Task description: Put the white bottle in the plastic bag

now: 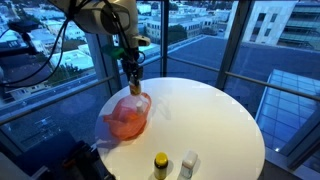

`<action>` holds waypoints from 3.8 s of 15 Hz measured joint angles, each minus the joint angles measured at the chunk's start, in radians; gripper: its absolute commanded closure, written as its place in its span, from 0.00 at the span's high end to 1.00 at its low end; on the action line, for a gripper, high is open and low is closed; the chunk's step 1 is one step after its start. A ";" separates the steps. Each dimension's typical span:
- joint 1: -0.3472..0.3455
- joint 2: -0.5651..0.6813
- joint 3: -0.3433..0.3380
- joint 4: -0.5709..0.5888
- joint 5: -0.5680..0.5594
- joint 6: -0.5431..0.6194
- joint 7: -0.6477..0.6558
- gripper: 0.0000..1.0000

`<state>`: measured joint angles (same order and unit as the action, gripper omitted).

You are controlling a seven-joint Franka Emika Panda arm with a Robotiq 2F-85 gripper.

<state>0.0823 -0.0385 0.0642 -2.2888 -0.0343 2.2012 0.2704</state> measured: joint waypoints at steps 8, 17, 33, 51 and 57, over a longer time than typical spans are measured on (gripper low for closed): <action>0.003 0.000 0.011 -0.089 0.058 0.000 -0.042 0.37; -0.004 0.031 0.003 -0.155 0.058 0.092 -0.042 0.37; -0.008 0.209 -0.010 -0.144 0.072 0.304 -0.044 0.88; -0.107 -0.009 -0.100 -0.140 0.003 0.000 -0.055 1.00; -0.138 -0.139 -0.112 -0.095 0.001 -0.124 -0.055 1.00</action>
<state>-0.0556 -0.1775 -0.0480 -2.3839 -0.0328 2.0768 0.2157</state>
